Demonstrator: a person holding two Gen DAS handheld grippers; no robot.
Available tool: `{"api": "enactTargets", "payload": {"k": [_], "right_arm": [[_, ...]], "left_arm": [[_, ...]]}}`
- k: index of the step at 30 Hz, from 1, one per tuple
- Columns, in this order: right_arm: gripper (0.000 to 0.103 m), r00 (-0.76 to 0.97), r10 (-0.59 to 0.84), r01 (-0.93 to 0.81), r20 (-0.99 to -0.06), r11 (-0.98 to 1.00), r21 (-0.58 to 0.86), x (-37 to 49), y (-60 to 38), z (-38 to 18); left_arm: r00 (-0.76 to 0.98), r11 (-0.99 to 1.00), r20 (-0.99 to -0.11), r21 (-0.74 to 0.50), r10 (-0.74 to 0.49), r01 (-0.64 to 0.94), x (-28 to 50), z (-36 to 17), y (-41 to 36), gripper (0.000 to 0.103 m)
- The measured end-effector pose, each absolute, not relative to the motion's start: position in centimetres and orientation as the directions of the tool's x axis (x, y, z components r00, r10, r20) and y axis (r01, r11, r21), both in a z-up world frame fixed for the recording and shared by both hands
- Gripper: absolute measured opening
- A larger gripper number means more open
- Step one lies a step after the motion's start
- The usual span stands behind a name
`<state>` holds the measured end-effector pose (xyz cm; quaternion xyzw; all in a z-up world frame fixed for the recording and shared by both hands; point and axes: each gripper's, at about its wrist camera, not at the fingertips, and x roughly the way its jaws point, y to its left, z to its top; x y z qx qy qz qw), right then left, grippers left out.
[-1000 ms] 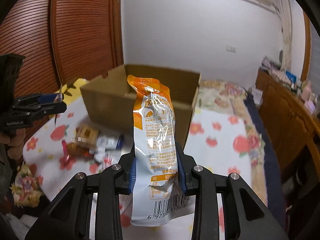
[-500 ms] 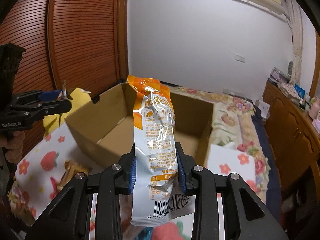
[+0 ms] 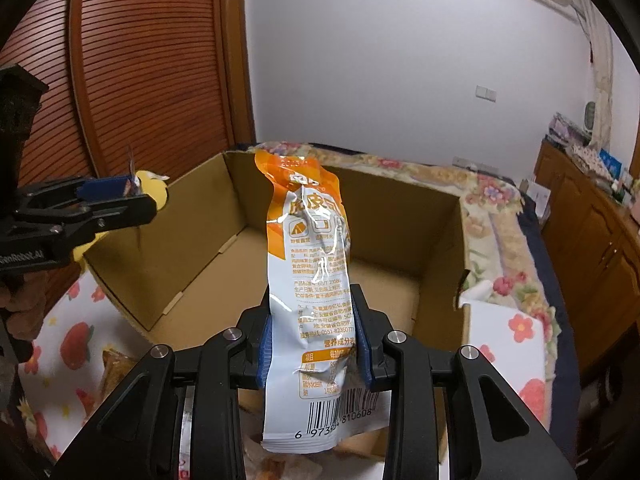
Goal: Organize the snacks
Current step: 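Carry both packets over the cardboard box and open both tools to drop them, then move the left tool to the pink-wrapped cake while the right tool approaches the blue candy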
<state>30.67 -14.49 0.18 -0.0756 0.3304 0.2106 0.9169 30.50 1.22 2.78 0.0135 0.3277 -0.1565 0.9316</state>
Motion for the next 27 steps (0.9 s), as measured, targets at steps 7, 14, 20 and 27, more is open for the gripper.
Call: {"api": "enactTargets", "payload": {"k": [7,14,20,27], "right_arm": [[0.029,0.683,0.342,-0.445,-0.646,0.896,0.004,31.5,-14.2,-0.4],[0.029,0.674,0.349,-0.452,-0.651,0.892,0.009,31.4,-13.6,-0.8],[0.032,0.683,0.374,-0.462,-0.627,0.887,0.026,30.2,-13.4,0.3],[0.043,0.687,0.402,-0.47,-0.606,0.881,0.052,28.1,-13.7,1.6]], "left_arm": [[0.72,0.949,-0.637,-0.06,-0.275,0.309,30.9,2.0,0.6,0.068],[0.735,0.95,-0.62,-0.057,-0.275,0.308,30.4,2.2,0.8,0.078],[0.751,0.949,-0.596,-0.064,-0.284,0.308,28.8,3.0,1.1,0.089],[0.763,0.948,-0.577,-0.062,-0.29,0.313,26.2,3.2,1.6,0.092]]}}
